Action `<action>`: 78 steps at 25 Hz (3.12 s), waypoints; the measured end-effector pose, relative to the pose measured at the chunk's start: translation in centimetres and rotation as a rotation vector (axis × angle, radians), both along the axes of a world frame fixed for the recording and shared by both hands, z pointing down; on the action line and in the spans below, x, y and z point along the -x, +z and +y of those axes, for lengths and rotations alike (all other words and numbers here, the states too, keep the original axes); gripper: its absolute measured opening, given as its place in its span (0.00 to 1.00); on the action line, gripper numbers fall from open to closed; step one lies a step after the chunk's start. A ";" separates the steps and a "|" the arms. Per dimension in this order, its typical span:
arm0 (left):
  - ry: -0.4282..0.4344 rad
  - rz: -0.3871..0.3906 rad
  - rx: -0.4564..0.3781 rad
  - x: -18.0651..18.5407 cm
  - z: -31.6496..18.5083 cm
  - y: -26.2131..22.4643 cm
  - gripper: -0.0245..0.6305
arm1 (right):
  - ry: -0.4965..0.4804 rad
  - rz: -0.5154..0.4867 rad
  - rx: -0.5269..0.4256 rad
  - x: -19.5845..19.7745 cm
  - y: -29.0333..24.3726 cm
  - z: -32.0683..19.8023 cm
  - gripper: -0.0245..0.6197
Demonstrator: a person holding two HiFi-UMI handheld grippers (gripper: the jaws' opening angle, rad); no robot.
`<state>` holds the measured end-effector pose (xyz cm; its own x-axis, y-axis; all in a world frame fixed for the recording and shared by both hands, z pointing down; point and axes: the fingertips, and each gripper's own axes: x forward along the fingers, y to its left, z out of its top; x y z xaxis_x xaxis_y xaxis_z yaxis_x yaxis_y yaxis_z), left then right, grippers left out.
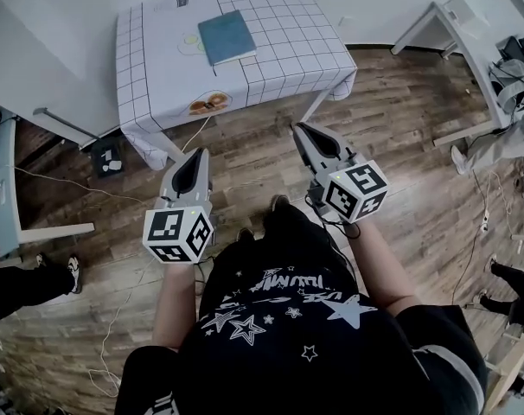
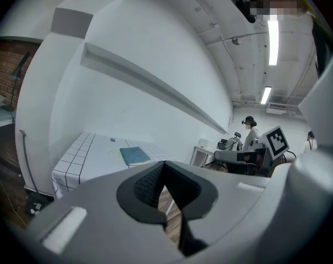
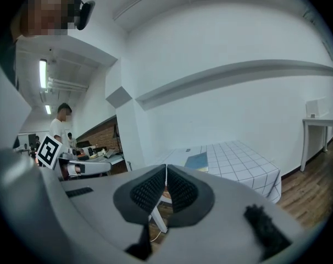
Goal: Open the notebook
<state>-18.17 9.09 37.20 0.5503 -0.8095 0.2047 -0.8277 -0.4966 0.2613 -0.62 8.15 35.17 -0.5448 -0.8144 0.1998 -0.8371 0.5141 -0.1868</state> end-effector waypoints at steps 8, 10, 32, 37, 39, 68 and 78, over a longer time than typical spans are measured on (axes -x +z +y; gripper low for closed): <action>-0.023 -0.033 0.016 -1.4 -3.2 0.9 0.05 | -0.044 -0.021 0.008 -0.7 1.1 -5.2 0.06; -0.044 -0.028 0.027 -1.8 -4.5 1.0 0.05 | -0.059 -0.030 0.002 -1.1 0.9 -7.0 0.06; -0.151 -0.079 0.066 -8.8 -19.0 1.8 0.05 | -0.216 -0.082 0.045 -6.1 1.9 -24.4 0.06; -0.211 -0.109 0.021 -10.0 -21.6 1.3 0.05 | -0.265 -0.089 0.040 -7.2 1.8 -27.5 0.06; -0.229 -0.129 0.023 -10.5 -22.5 1.5 0.05 | -0.287 -0.095 0.036 -7.4 1.6 -28.6 0.06; 0.039 -0.870 -0.016 -16.2 -32.8 14.2 0.42 | -0.133 -0.119 0.157 -12.6 6.8 -34.5 0.06; 0.076 -1.002 0.016 -16.8 -34.8 17.4 0.43 | -0.105 -0.115 0.190 -13.0 8.0 -36.2 0.06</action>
<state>-1.35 -25.73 54.57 0.1683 -0.7724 0.6125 -0.6361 -0.5597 -0.5311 12.41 -28.08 43.20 -0.6523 -0.7062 0.2754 -0.7487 0.5435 -0.3796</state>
